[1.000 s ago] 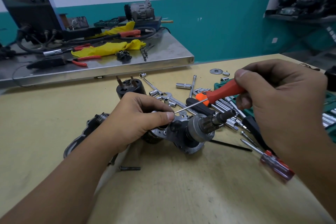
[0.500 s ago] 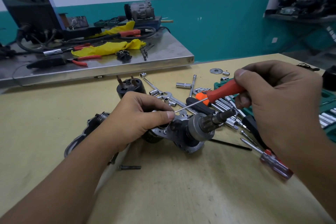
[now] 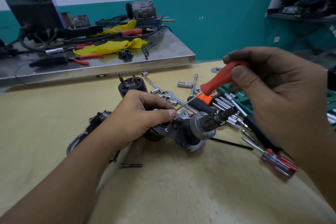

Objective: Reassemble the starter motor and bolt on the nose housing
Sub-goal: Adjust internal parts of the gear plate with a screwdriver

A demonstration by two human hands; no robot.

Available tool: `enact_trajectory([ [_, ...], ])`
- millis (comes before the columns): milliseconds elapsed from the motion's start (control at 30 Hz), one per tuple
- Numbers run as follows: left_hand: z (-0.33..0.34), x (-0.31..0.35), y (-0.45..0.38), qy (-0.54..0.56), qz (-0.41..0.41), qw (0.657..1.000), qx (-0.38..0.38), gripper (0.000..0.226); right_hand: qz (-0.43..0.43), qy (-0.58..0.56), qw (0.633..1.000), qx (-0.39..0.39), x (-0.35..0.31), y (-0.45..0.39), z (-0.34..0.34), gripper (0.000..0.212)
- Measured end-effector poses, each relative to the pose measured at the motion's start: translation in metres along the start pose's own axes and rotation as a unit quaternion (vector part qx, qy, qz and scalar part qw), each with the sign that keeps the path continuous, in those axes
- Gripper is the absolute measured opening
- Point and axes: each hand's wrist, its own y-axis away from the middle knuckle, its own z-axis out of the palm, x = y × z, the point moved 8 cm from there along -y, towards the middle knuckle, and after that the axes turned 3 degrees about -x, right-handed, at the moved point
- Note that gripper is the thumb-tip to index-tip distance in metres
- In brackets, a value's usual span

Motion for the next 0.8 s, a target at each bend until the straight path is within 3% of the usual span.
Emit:
enact_trajectory([
  [233, 0.000, 0.001, 0.000, 0.009, -0.004, 1.000, 0.003, 0.011, -0.012, -0.014, 0.999, -0.049, -0.005, -0.003, 0.005, 0.035],
  [533, 0.000, -0.001, -0.002, -0.007, 0.002, 1.000, -0.004, 0.011, -0.011, -0.055, 0.998, 0.012, -0.006, -0.001, 0.006, 0.021],
  [700, -0.001, -0.001, -0.002, -0.008, 0.002, 1.000, 0.002, 0.013, -0.017, -0.086, 0.996, -0.032, -0.012, -0.003, 0.018, 0.030],
  [800, 0.000, 0.000, -0.001, -0.002, 0.006, 1.000, -0.003, 0.013, -0.031, -0.071, 0.997, -0.014, -0.014, -0.004, 0.023, 0.030],
])
